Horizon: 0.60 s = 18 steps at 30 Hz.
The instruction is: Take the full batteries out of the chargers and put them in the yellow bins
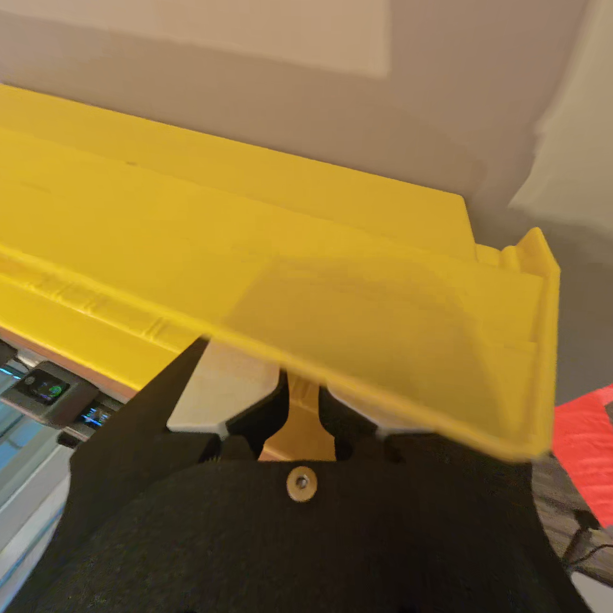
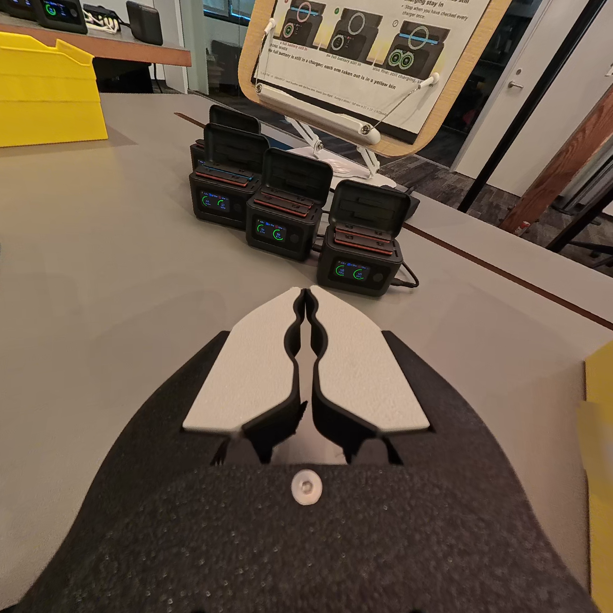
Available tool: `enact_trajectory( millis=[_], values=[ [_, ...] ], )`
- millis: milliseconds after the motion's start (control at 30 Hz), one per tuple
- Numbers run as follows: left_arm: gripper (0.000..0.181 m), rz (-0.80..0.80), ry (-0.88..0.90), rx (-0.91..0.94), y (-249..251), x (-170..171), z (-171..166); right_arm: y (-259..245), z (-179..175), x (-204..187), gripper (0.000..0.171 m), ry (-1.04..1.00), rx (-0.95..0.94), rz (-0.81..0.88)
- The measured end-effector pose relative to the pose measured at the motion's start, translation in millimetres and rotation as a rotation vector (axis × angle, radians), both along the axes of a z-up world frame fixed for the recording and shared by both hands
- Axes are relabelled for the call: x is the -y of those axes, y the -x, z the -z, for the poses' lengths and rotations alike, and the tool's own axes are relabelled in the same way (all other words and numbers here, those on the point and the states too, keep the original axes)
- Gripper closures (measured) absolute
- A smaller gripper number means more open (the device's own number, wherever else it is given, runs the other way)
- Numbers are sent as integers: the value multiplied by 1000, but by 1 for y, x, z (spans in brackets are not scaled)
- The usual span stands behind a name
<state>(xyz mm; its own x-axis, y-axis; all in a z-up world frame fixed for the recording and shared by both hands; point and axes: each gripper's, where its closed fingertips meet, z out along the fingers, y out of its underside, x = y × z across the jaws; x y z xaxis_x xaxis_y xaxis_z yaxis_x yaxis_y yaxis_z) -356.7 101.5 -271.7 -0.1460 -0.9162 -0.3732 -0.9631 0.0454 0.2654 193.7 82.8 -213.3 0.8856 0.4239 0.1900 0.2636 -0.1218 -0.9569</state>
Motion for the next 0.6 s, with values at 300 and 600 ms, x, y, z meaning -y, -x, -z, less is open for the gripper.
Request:
enact_trajectory(
  millis=[300, 600],
  values=[
    [166, -139, 15, 335, -13, 8, -63, 1, 0, 1, 171, -2, 5, -3],
    [166, -102, 108, 805, -80, 18, -118, 3, -3, 2, 171, -14, 11, -11]
  ],
)
